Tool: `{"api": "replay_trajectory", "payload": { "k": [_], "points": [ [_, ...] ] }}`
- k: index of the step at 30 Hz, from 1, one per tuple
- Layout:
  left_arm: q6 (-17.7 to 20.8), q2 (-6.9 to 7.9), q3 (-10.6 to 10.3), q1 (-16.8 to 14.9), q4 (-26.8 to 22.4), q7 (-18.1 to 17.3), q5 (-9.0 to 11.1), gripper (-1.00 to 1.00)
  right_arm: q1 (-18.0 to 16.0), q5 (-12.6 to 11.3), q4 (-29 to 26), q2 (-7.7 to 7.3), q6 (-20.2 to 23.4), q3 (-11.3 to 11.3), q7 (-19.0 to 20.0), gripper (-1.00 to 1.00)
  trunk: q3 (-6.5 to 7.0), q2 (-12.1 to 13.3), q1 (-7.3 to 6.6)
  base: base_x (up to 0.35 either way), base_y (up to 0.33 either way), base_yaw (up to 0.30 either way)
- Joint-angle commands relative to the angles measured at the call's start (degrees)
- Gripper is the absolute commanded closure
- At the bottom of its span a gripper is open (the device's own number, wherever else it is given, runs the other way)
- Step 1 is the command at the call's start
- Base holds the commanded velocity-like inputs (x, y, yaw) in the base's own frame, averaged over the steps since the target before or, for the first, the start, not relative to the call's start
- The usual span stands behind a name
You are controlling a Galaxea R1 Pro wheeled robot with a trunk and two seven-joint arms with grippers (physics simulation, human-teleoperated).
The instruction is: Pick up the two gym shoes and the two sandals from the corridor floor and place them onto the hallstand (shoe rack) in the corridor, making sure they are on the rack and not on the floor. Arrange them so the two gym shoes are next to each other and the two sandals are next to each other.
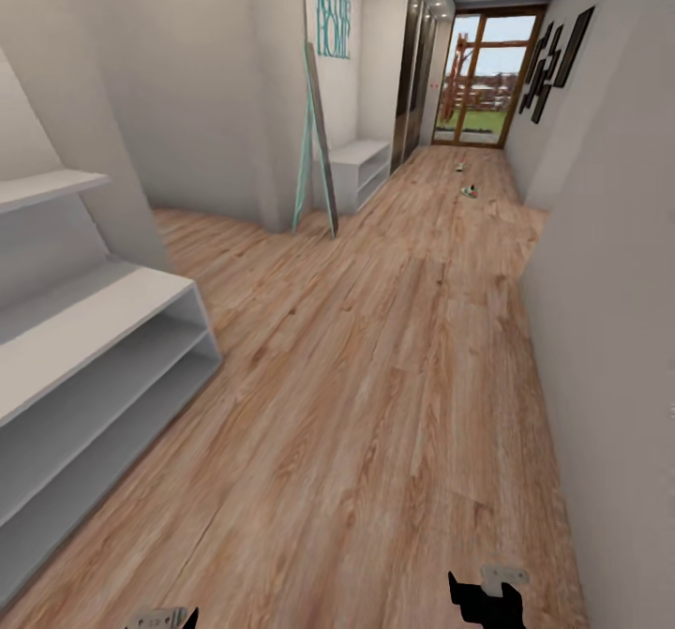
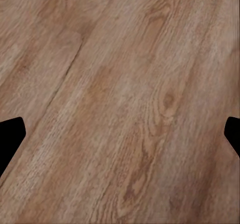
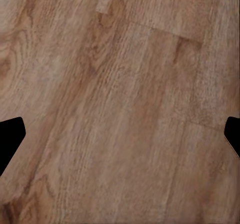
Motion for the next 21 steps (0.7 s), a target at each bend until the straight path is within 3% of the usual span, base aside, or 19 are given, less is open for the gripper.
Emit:
{"api": "replay_trajectory", "payload": {
  "k": [1,12,21],
  "points": [
    [-0.13,-0.05,0.48,-0.03,0.02,-0.54,-0.24,-1.0,-0.04,-0.24,0.07,0.03,-0.21,-0.12,0.08,-1.0,-0.04,-0.02,0.02,0.298,0.0,-0.288],
    [-0.13,-0.05,0.56,-0.03,0.07,-0.51,-0.24,-1.0,-0.06,-0.24,0.05,0.09,-0.2,-0.12,0.08,-1.0,-0.04,-0.02,0.02,0.325,0.0,-0.269],
    [-0.13,-0.05,0.57,-0.03,0.07,-0.5,-0.24,-1.0,-0.03,-0.2,-0.01,0.1,-0.14,-0.07,0.32,-1.0,-0.04,-0.02,0.02,0.335,0.0,-0.08]
  ]
}}
